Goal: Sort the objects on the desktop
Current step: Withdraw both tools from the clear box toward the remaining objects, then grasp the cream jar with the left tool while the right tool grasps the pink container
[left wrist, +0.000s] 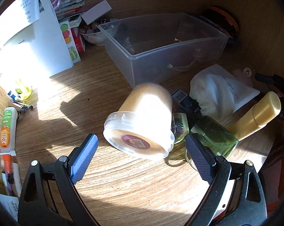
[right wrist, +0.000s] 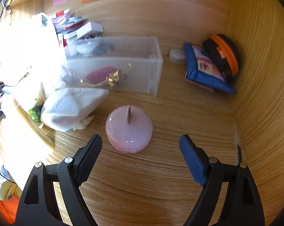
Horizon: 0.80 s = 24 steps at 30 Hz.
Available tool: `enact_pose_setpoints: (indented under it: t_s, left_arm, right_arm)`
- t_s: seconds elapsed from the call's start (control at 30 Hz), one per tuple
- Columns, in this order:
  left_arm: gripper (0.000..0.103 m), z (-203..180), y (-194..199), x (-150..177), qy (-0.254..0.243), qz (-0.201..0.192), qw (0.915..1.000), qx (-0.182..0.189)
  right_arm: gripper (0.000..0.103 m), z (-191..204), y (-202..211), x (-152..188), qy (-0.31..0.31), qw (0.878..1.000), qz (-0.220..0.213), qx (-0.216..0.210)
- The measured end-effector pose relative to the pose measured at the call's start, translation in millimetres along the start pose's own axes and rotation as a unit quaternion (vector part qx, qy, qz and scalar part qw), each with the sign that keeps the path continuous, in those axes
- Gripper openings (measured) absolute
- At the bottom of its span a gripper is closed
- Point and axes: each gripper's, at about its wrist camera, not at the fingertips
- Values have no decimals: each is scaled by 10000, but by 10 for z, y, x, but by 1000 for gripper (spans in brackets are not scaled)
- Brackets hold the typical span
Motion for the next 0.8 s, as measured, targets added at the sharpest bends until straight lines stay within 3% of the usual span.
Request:
enact_pose_setpoints:
  t_s: [0.3,0.37,0.43,0.5,0.63,0.8]
  left_arm:
    - [95,14,-89,-59,40,-180,9995,-261]
    - [90,58,-71,-75,160,-319,9991,-236]
    - [74,100,-68,-84,256,-350,9989,-160]
    - [73,141,-80,-79,340,-377,9987,-87]
    - [71,164,-76,-28,434,-494,9978,-85]
    - [70,298,-23,66,1065,-619,9924,40]
  right_arm:
    - [81,44,-331,-65,137,9995,278,-39]
    - [81,49,-353,-69,160,9996,228,77]
    - [80,66,-338,-65,195,9996,155,131]
    - [79,93,-314,-53,226,9996,93,157]
    - [63,143,-307,-56,347,9992,3,198]
    - [61,200,-277,-65,381,9986,-132,343]
Point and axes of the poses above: each gripper's, at about its wrist camera, not at the fingertips, and y roughly against the way its jaws point, z to its left, x to its underside, and after that the axes turned 1 degree about -y, right-handed
